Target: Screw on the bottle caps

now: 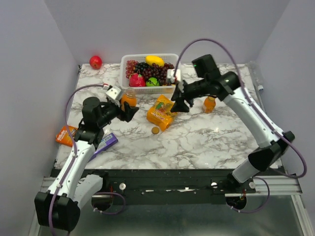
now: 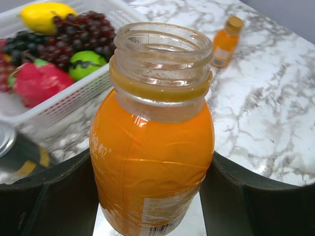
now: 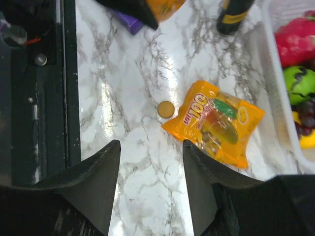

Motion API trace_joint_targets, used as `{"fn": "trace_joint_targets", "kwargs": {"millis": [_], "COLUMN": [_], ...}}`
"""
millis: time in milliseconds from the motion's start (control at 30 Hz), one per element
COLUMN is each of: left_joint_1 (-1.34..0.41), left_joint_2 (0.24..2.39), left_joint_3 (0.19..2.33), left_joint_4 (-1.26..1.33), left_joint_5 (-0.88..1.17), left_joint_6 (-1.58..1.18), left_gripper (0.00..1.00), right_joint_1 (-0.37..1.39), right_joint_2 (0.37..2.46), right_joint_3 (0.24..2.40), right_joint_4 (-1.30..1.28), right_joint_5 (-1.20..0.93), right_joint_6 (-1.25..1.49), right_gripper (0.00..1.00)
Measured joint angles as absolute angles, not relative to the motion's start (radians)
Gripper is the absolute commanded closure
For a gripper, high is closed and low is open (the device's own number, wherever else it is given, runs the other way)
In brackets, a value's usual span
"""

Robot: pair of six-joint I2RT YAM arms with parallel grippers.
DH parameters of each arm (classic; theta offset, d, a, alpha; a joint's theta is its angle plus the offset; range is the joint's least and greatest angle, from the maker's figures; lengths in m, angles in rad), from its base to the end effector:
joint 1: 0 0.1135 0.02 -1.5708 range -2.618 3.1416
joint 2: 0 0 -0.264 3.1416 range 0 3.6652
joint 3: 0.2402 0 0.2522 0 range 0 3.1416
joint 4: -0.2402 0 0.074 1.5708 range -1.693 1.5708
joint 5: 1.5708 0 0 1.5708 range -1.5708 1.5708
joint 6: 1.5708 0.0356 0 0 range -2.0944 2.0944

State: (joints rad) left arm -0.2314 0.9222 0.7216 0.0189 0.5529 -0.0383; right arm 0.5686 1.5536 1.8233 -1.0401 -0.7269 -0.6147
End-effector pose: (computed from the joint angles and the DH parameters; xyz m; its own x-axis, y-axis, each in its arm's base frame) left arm 0.2051 -0.0675 0.3150 -0.2025 0.0142 -0.9792 0.6907 0.7109 -0.1325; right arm 0.2466 0.1857 0.4305 -0.0156 -0.5214 -0.8532 -0.9954 0.0884 -0.0358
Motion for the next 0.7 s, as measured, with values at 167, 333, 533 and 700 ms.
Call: {"fn": "trace_joint_targets", "kwargs": {"millis": [167,333,533,700], "left_joint_1": [-0.057,0.108,0.193,0.208], "left_joint_2": [0.834,0.754,0.715,0.704], "left_joint_3": [0.714,0.714,0.714,0.714], "left_joint_4": [0.018,0.018,-0.001,-0.035], "left_joint_5": [0.539,0.517,0.501,0.502], "left_joint_6": [-0.122,-0.205,-0.264,-0.278], "left_gripper": [1.0,1.0,1.0,1.0], "right_joint_1": [0.721,0.799,0.802,0.802], "right_joint_2": [1.72,1.906,1.991,2.039], "right_joint_3": [1.793,1.792,1.714,1.702], "right_joint_4": [-1.022,-1.001,-0.918,-0.873], "right_joint_5": [-0.633,-0.577,-0.516,-0.471], "right_joint_6": [-0.752,-0.897,-1.047,-1.128], "right_gripper": [0.39,0.32,0.31,0.31]}}
